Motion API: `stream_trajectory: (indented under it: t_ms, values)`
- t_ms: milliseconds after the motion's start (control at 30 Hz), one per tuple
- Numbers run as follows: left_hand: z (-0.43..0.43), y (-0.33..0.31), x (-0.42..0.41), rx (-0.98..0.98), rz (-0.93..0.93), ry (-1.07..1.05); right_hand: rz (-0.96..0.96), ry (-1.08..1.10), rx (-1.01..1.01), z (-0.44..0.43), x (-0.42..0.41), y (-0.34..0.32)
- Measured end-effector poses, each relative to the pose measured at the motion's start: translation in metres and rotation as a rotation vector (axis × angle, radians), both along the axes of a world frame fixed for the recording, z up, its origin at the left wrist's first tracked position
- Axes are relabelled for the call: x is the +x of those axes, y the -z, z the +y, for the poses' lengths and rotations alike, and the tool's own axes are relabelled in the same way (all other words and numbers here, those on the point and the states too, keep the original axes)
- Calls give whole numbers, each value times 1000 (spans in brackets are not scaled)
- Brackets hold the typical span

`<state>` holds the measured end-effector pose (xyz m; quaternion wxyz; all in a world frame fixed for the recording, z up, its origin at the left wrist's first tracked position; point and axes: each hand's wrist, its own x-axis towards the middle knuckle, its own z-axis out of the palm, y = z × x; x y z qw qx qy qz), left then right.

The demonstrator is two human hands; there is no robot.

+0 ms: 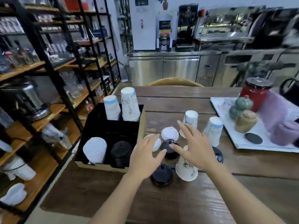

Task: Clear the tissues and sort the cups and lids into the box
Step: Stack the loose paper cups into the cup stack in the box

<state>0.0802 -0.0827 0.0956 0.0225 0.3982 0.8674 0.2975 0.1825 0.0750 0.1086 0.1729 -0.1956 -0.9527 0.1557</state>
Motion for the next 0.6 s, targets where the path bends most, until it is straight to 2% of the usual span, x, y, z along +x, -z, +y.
stream_trajectory:
  t_ms: [233,400,600]
  values:
    - [69,39,22,-143,-199,169,-94,7,-239,50,22,29]
    - [87,62,29,-91,-441,191,-153,-34,-482,47,27,55]
    - [86,69,28,29,-646,172,-96,37,-550,36,23,65]
